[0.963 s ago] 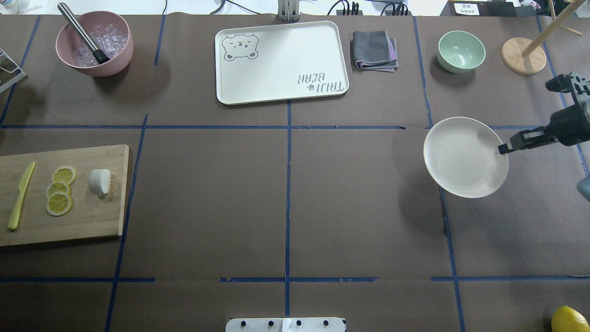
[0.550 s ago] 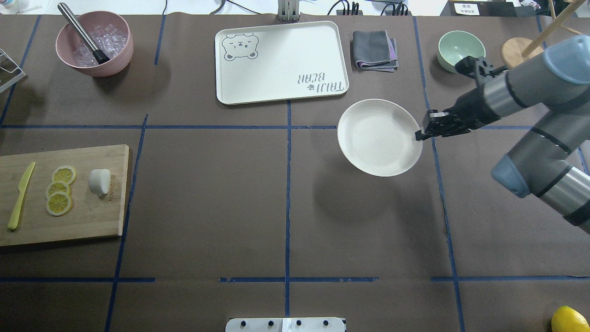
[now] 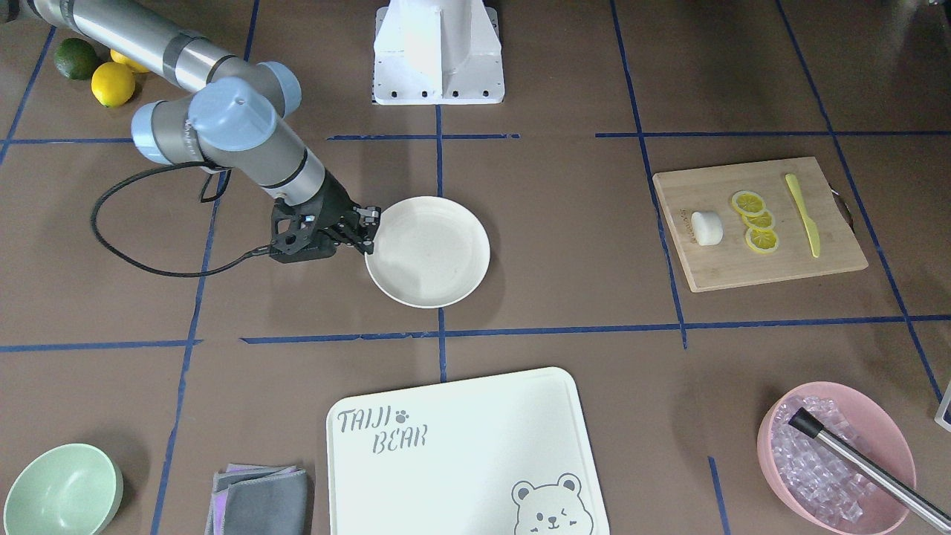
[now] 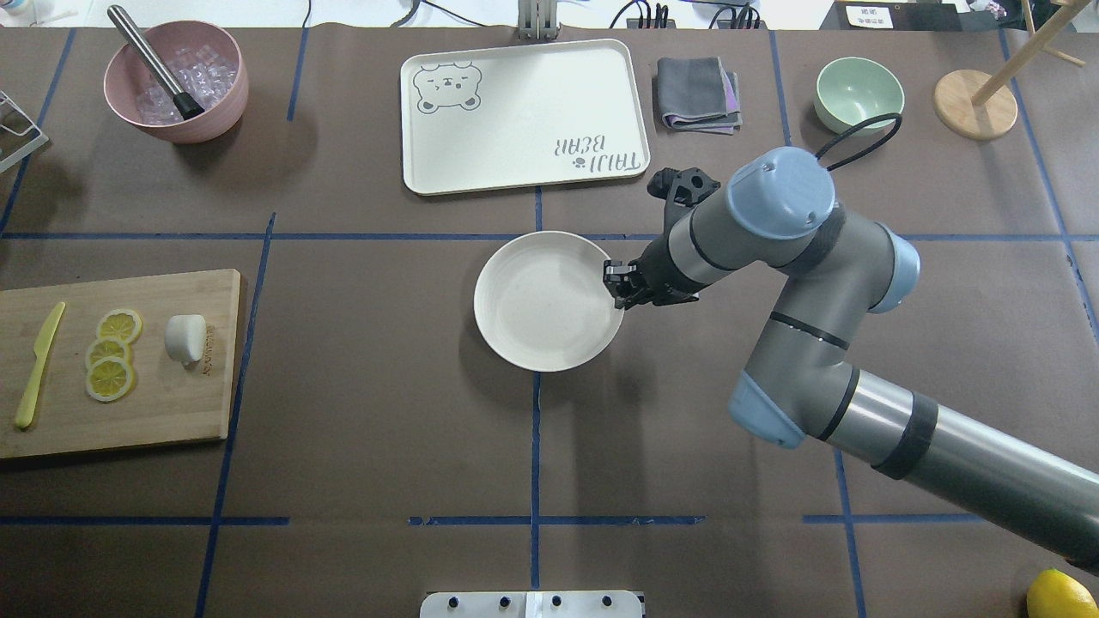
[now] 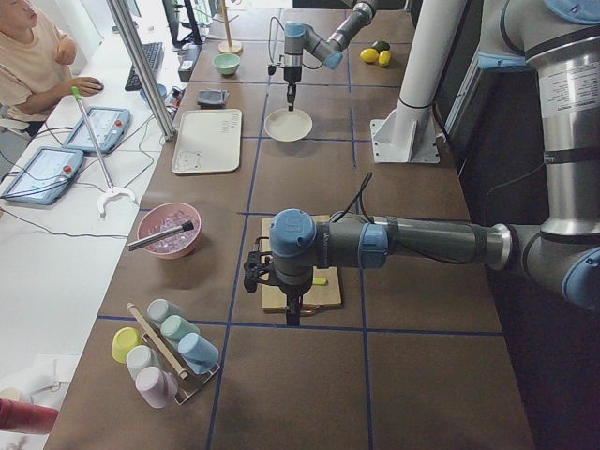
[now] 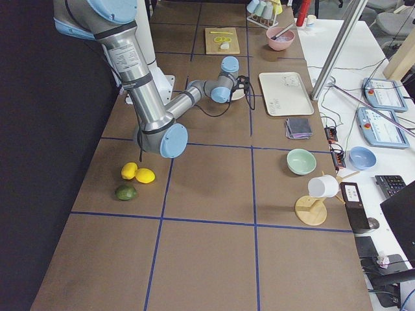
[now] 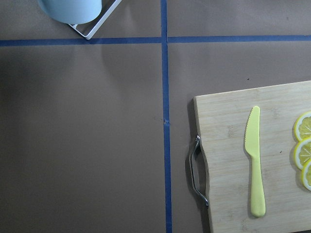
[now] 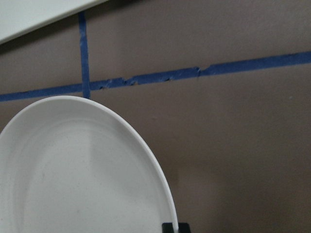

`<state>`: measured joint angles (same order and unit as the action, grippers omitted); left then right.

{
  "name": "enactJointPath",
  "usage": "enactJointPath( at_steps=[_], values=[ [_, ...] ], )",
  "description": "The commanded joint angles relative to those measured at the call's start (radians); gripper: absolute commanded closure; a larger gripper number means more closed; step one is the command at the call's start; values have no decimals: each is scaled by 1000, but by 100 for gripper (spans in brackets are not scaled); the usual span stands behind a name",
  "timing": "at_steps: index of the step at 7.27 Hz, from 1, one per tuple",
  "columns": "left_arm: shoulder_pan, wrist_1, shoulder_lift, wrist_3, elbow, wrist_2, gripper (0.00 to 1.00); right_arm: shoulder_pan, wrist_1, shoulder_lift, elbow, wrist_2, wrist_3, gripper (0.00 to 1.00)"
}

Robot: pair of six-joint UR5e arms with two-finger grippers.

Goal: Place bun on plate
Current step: 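Slide the cream plate with the right gripper toward the table center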

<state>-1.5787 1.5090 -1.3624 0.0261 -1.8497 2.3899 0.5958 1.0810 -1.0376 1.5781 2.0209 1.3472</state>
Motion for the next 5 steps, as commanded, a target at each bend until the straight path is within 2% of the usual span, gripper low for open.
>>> enactJointPath(
  at_steps=[1, 2, 3, 4, 5],
  values=[
    [-1, -1, 0, 0, 0, 0, 0, -66, 17, 14, -6, -73, 30, 100],
    [0, -1, 0, 0, 1, 0, 0, -68, 17, 14, -6, -73, 30, 97],
    [0, -1, 0, 0, 0, 0, 0, -71, 17, 10, -4, -74, 30, 43],
    [0, -1, 0, -2, 1, 0, 0, -53, 19, 4, -1, -74, 29, 0],
    [0, 0, 0, 0, 1, -1, 0, 11, 78, 5, 5, -42, 9, 0]
  ],
)
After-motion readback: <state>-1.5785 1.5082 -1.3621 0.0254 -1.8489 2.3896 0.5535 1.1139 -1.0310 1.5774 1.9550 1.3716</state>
